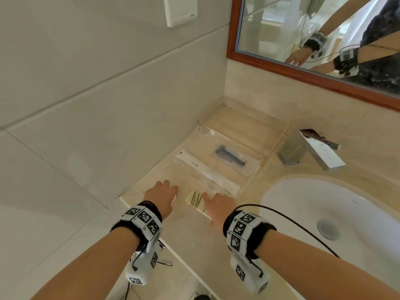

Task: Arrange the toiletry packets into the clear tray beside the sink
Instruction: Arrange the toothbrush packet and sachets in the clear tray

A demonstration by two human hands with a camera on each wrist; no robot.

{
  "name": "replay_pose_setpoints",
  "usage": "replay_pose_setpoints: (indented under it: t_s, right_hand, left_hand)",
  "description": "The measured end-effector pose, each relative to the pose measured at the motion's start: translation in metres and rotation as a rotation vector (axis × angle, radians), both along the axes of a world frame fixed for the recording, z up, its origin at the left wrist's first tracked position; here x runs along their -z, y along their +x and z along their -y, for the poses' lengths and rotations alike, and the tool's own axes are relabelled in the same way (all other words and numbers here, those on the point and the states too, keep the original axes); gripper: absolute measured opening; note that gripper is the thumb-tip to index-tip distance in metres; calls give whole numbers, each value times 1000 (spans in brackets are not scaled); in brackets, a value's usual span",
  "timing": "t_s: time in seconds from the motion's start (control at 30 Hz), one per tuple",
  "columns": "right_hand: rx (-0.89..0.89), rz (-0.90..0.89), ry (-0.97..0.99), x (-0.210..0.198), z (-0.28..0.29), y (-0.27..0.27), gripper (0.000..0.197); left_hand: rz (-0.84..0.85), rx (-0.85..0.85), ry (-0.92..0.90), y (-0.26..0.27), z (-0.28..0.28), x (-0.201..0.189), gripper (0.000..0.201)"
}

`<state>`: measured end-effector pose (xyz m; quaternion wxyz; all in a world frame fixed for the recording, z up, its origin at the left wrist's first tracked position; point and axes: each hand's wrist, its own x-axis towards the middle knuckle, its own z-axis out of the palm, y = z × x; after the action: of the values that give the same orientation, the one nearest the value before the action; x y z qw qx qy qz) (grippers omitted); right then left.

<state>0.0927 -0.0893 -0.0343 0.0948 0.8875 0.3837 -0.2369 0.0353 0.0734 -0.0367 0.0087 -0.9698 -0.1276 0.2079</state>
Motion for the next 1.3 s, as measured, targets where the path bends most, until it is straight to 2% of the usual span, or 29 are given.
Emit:
replay_pose_setpoints:
  t_s: [0.17,0.3,0.43,0.57,0.7,0.83,1.07,1.2,1.3]
  right_hand:
    - [34,-48,19,-5,-6,3,64]
    - [23,-30,31,-27,-19,17,64]
    - [52,-12,78,-58,-29,59,67]
    - [169,30,110,-70,-33,101,61]
    - [215,19,80,-60,-34,118,62]
    - [200,-2,91,-46,-45,132,71]
    - [120,-11,-13,-16,-53,127,66]
    - [101,16,-13,-8,-43,126,53]
    - [81,27,-26,-8,-38,127,56]
  left_hand:
    - [52,18,9,5,-10,-15,42]
    - [101,-11,27,20,-27,-36,41]
    - [117,-38,16,42,-38,-54,40]
    - [130,-4,-23,66,-41,-56,41]
    - [192,41,-68,91,-44,-53,42]
    - [220,71,-112,112,-48,-51,43]
    - [239,101,-157,133,-53,-39,43]
    - [265,128,-163,143,-54,-33,43]
    - [289,154,-156,151,-50,-28,44]
